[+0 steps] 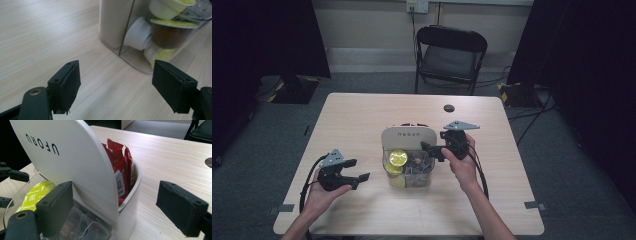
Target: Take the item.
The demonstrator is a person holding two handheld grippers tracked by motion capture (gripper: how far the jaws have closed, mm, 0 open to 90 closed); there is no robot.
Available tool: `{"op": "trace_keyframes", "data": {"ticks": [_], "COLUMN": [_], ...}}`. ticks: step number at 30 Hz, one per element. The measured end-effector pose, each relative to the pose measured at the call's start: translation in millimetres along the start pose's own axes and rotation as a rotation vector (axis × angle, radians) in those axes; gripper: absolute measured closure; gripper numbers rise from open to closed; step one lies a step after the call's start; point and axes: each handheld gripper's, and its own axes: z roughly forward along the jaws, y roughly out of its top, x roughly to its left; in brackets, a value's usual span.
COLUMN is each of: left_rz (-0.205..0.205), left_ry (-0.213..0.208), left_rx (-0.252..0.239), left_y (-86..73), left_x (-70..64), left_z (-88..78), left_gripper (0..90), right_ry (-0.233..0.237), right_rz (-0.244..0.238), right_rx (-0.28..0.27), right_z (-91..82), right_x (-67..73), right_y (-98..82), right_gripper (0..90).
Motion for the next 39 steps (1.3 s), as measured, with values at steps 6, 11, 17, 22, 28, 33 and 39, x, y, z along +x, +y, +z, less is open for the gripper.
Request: {"op": "trace_keyframes", "data": {"ticks": [6, 11, 17, 22, 28, 33, 39], "left_rz": [0.016, 0.03, 0.052, 0.078, 0.095, 0.104, 0.132], "left_ry": [-0.044, -0.063, -0.084, -0.095, -0.092, -0.127, -0.162], "left_rx": [-0.019, -0.046, -0.049, -0.07, -0.112, -0.118, -0.099], "left_y": [6.5, 16.7, 26.9, 38.5, 57.2, 70.2, 77.0], "left_x": [-8.5, -16.0, -25.0, -30.2, -31.6, -33.4, -38.8], "left_z": [-1.5, -4.9, -4.3, -7.9, -3.4, 4.0, 20.1], "left_gripper": [26.5, 26.5, 26.5, 27.4, 33.1, 32.5, 35.2], "right_ry": [-0.006, -0.007, -0.003, -0.001, 0.004, 0.006, 0.01], "right_rz": [-0.002, -0.003, -0.002, -0.007, -0.007, -0.008, -0.005], "right_rx": [-0.003, -0.002, -0.003, -0.003, -0.003, -0.002, -0.002], "right_z": [-0.3, -0.6, -0.3, -0.2, 1.0, 1.1, 1.4], "right_x": [1.5, 1.8, 1.1, 0.8, 1.0, 0.7, 0.4], "right_y": [0.3, 0.1, 0.1, 0.3, 0.2, 0.4, 0.3], "right_gripper": [13.7, 13.7, 13.6, 13.6, 13.7, 13.7, 13.7]}}
